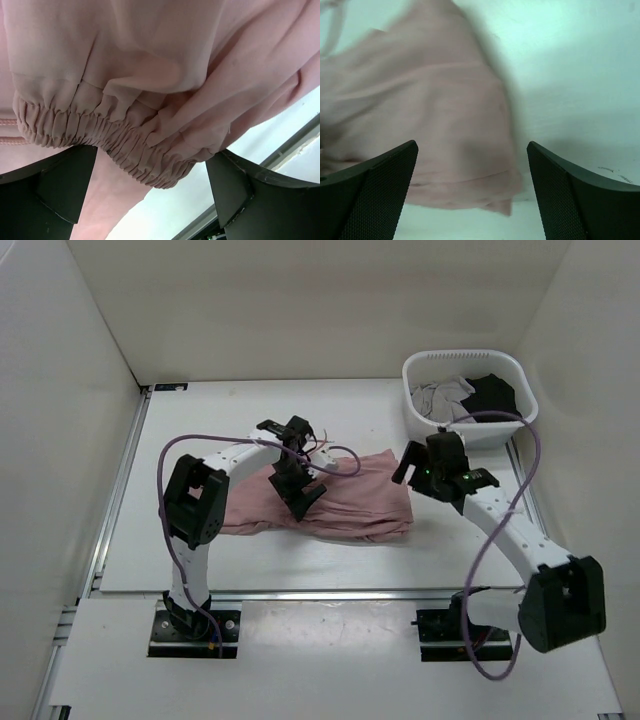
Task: Fold and stack the trousers
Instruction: Fold the trousers
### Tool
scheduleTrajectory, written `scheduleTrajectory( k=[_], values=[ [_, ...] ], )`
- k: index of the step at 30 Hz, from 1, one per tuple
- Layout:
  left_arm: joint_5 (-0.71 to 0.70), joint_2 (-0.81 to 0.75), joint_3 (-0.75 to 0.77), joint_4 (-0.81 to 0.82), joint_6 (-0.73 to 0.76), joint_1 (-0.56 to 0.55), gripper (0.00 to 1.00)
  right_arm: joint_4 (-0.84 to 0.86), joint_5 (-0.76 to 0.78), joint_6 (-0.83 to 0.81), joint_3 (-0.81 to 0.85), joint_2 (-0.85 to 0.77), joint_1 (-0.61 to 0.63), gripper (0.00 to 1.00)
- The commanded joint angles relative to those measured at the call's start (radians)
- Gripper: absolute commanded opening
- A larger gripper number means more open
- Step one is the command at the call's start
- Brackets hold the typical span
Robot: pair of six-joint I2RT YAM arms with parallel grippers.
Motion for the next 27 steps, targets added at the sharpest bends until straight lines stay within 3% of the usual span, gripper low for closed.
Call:
scheduleTrajectory(
  k=[1, 5, 7, 8, 10, 11, 15, 16, 18, 22, 27],
  values=[
    [-0.015, -0.027, 0.024, 0.044, -0.017, -0.012, 1.00, 0.166, -0.259, 0.053, -0.113, 0.105, -0.091, 0.95],
    [-0.015, -0.036, 0.024, 0.044, -0.017, -0.012, 1.00, 0.238, -0.383, 0.010, -0.075, 0.249, -0.111, 0.98],
    [-0.024, -0.059, 0.024, 0.035, -0.017, -0.012, 1.00, 0.226, -0.430, 0.010, -0.048, 0.326, -0.111, 0.91],
    [-0.024, -0.059, 0.035, 0.035, -0.017, -0.012, 1.00, 0.226, -0.448, 0.010, -0.048, 0.337, -0.111, 0.67],
    [-0.024, -0.098, 0.082, -0.005, -0.017, -0.012, 1.00, 0.248, -0.499, 0.019, -0.098, 0.337, -0.128, 0.40],
    [-0.015, -0.110, 0.105, -0.023, -0.008, -0.003, 1.00, 0.248, -0.499, 0.031, -0.107, 0.337, -0.142, 0.01],
    [-0.041, -0.160, 0.252, -0.154, -0.008, 0.034, 1.00, 0.076, -0.392, -0.003, -0.083, 0.253, -0.225, 0.00],
    [-0.076, -0.185, 0.253, -0.171, -0.008, 0.043, 1.00, -0.031, -0.354, -0.026, -0.057, 0.213, -0.237, 0.00],
    [-0.186, -0.219, 0.170, -0.171, -0.020, 0.102, 1.00, -0.169, -0.246, -0.117, 0.076, 0.185, -0.251, 0.00],
    [-0.234, -0.289, -0.038, -0.102, -0.040, 0.268, 1.00, -0.552, 0.002, -0.246, 0.372, 0.188, -0.251, 0.00],
    [-0.271, -0.299, -0.143, 0.010, -0.040, 0.357, 1.00, -0.787, 0.220, -0.325, 0.726, 0.293, -0.161, 0.00]
  ],
)
